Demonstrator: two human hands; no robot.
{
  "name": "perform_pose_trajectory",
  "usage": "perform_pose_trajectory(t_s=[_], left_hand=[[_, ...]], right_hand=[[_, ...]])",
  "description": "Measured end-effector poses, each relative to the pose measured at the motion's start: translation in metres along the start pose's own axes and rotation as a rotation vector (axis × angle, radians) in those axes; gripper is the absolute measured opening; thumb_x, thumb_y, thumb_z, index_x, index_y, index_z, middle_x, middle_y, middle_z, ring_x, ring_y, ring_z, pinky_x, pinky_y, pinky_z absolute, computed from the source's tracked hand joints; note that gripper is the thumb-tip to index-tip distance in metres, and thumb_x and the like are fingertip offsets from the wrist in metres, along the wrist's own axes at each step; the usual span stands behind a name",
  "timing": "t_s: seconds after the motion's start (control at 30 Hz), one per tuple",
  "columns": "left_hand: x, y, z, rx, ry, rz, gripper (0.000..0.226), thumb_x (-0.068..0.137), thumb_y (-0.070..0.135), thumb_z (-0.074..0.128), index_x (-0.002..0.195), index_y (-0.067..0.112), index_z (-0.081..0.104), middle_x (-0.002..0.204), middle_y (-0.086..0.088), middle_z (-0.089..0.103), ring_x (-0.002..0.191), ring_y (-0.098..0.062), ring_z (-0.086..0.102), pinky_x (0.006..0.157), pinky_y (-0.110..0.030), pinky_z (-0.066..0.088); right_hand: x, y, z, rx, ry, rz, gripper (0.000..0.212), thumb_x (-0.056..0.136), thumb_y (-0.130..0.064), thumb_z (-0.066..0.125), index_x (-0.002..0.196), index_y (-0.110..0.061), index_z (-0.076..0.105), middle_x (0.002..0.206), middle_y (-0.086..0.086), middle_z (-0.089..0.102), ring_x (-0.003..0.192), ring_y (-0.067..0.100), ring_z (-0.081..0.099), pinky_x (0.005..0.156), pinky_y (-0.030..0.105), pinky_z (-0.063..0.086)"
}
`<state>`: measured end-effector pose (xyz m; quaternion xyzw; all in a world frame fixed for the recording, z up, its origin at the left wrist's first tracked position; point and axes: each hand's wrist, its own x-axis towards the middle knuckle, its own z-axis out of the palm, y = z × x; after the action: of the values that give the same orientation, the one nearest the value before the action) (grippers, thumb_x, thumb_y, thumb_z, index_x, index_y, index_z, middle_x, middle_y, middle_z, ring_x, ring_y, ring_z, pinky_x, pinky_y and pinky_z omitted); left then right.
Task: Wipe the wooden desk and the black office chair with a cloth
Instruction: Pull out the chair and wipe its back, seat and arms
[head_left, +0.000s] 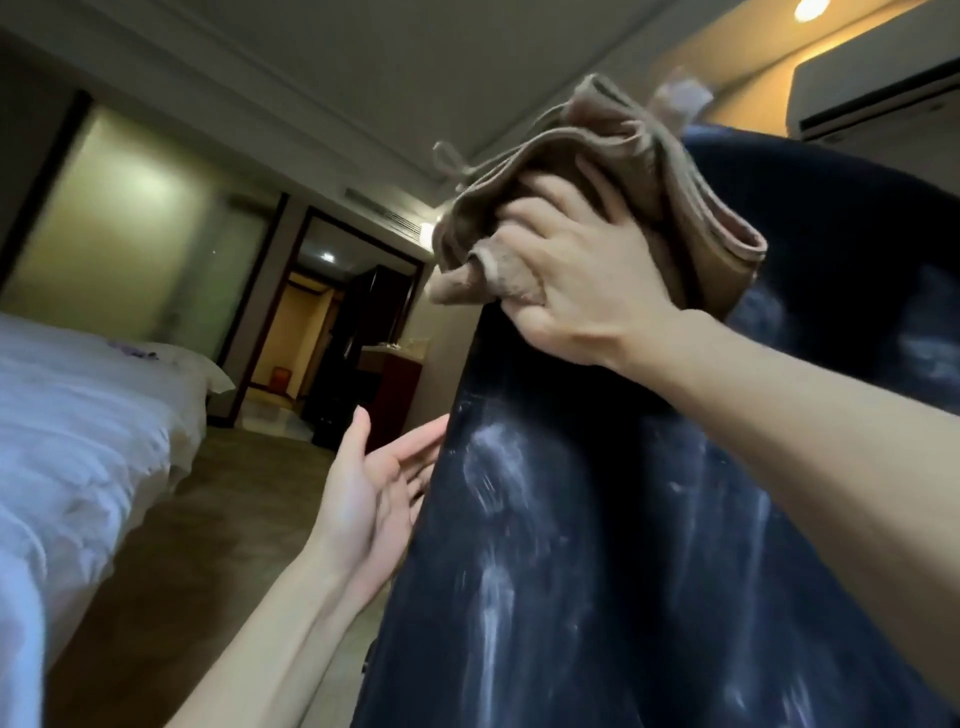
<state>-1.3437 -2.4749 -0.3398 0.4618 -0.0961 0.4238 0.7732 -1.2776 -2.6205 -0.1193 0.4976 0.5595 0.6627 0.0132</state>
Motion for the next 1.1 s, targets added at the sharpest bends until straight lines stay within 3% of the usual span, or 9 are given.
perform_pose_trajectory(t_s=[0.13,0.27,0.4,0.5,0.63,0.77,0.9,1.0,1.1], left_hand=[[0.002,0.015,-0.008,-0.004,-0.048,0.002,0.101,0.094,0.083,0.018,0.138,0.004,0.062,0.136,-0.018,0.066,0.129,-0.028,0.063,0.117,-0.048,0.036],[0.002,0.013,-0.004,-0.091,-0.044,0.029,0.101,0.095,0.080,0.020,0.130,-0.003,0.066,0.131,-0.024,0.068,0.125,-0.029,0.065,0.102,-0.043,0.045],[-0.001,0.012,-0.010,-0.162,0.054,-0.017,0.091,0.101,0.073,0.022,0.106,0.003,0.080,0.123,-0.024,0.071,0.113,-0.031,0.072,0.092,-0.045,0.051],[-0.005,0.028,-0.025,-0.096,0.023,-0.061,0.098,0.099,0.077,0.019,0.119,-0.001,0.075,0.127,-0.028,0.068,0.118,-0.038,0.068,0.102,-0.052,0.048],[-0.007,0.039,-0.031,-0.046,0.044,0.039,0.091,0.099,0.075,0.020,0.137,0.004,0.061,0.132,-0.023,0.067,0.128,-0.036,0.062,0.117,-0.056,0.037],[-0.006,0.032,-0.020,0.129,0.153,0.089,0.079,0.105,0.067,0.015,0.128,0.016,0.071,0.123,-0.006,0.075,0.119,-0.018,0.068,0.116,-0.042,0.040],[-0.008,0.020,-0.007,0.167,0.163,0.070,0.075,0.106,0.064,0.018,0.125,0.017,0.074,0.123,-0.002,0.075,0.115,-0.013,0.070,0.107,-0.038,0.045],[-0.005,0.013,-0.003,0.184,0.194,0.078,0.072,0.107,0.062,0.021,0.122,0.017,0.075,0.120,-0.002,0.076,0.111,-0.010,0.072,0.104,-0.036,0.046],[-0.006,0.008,-0.007,0.175,0.237,0.070,0.071,0.107,0.061,0.022,0.122,0.016,0.075,0.120,-0.002,0.076,0.112,-0.011,0.071,0.105,-0.037,0.047]], right_hand=[[-0.017,-0.043,0.015,0.136,-0.042,-0.108,0.037,0.084,-0.040,0.050,0.096,-0.012,0.071,0.108,0.006,0.071,0.123,0.033,0.058,0.114,0.042,0.030],[-0.060,-0.091,0.033,0.305,-0.145,-0.129,0.037,0.078,-0.033,0.057,0.102,-0.008,0.069,0.114,0.013,0.066,0.117,0.037,0.058,0.108,0.047,0.038],[-0.099,-0.123,0.044,0.479,-0.152,-0.150,0.055,0.067,-0.022,0.066,0.118,-0.002,0.067,0.131,0.020,0.060,0.133,0.040,0.047,0.125,0.040,0.023],[-0.111,-0.121,0.042,0.438,-0.152,-0.238,0.063,0.066,-0.024,0.072,0.125,-0.003,0.068,0.139,0.021,0.060,0.140,0.042,0.045,0.127,0.041,0.017],[-0.097,-0.092,0.021,0.146,-0.089,-0.364,0.069,0.067,-0.042,0.071,0.130,-0.013,0.070,0.140,0.011,0.064,0.136,0.038,0.054,0.108,0.063,0.039],[-0.046,-0.042,-0.014,-0.005,0.069,-0.178,0.064,0.079,-0.044,0.050,0.135,-0.016,0.065,0.138,0.007,0.063,0.135,0.037,0.052,0.115,0.063,0.019],[0.001,0.005,-0.029,-0.126,-0.080,0.057,0.068,0.081,-0.052,0.045,0.141,-0.023,0.054,0.145,0.000,0.056,0.145,0.032,0.038,0.120,0.067,0.008],[-0.002,0.018,-0.017,-0.121,-0.147,0.060,0.076,0.081,-0.055,0.043,0.151,-0.025,0.045,0.158,0.005,0.044,0.153,0.034,0.024,0.120,0.071,0.001],[-0.021,-0.003,0.002,-0.043,-0.113,0.110,0.076,0.081,-0.051,0.044,0.153,-0.027,0.044,0.164,0.003,0.036,0.157,0.032,0.016,0.122,0.064,0.003]])
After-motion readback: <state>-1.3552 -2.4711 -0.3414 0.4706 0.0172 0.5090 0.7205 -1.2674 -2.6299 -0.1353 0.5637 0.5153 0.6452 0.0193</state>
